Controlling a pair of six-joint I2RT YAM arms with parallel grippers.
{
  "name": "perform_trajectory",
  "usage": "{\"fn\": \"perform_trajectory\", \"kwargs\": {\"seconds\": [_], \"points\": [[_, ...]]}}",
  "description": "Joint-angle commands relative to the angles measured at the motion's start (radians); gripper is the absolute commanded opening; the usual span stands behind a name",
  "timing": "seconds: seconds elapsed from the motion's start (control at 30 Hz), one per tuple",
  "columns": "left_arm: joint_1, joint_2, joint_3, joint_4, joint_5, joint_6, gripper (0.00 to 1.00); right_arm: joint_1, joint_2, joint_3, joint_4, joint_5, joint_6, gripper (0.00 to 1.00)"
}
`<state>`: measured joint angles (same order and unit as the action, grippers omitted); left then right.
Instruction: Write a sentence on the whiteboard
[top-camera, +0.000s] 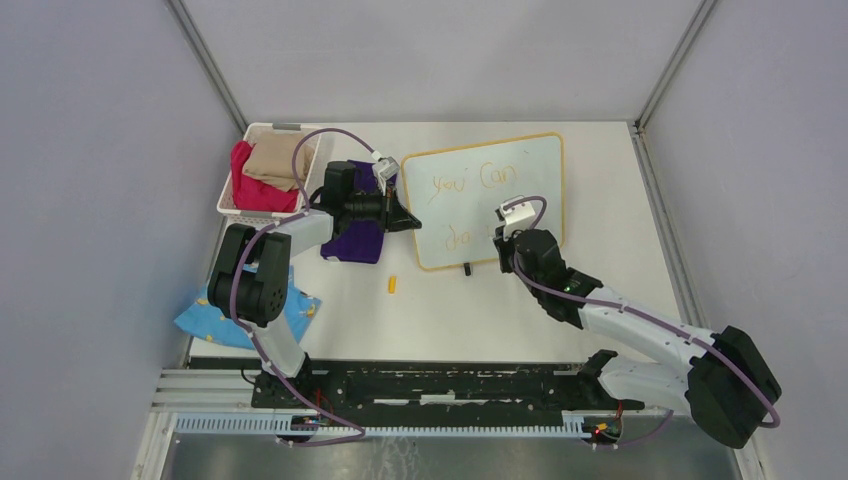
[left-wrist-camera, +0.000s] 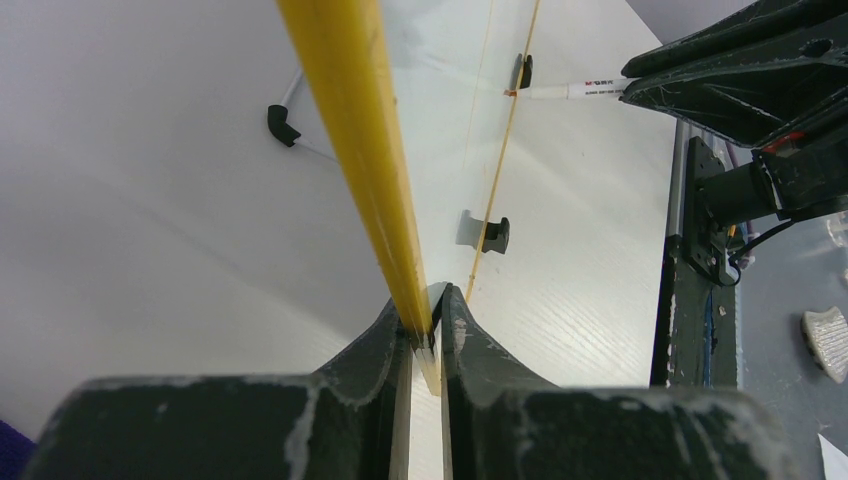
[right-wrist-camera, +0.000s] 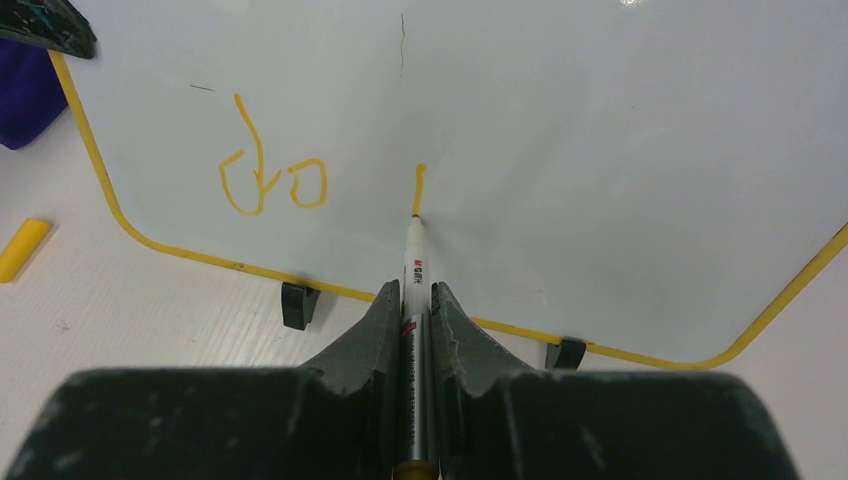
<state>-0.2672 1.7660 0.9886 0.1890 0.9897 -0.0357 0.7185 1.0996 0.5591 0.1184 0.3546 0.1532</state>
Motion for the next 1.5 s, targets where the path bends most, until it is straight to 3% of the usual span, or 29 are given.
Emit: {"fn": "perform_trajectory", "kwargs": {"seconds": [0.0,0.27,0.67,1.47], "points": [[-0.032,0.022,-0.005,-0.046,-0.140,0.126,0.02,0.000,-0.019,-0.010,0.004,0.023,0.007,0.00],[-0.033,0.022,-0.004,-0.048,-0.142,0.128,0.02,0.000,-0.046,0.010,-0.019,0.081,0.000,0.00],[-0.035,0.023,-0.004,-0.049,-0.141,0.130,0.02,0.010,-0.054,0.042,0.051,-0.071,0.013,0.00],[-0.037,0.021,-0.002,-0.056,-0.145,0.136,0.02,0.012,0.021,0.044,0.065,0.071,0.028,0.00]]}}
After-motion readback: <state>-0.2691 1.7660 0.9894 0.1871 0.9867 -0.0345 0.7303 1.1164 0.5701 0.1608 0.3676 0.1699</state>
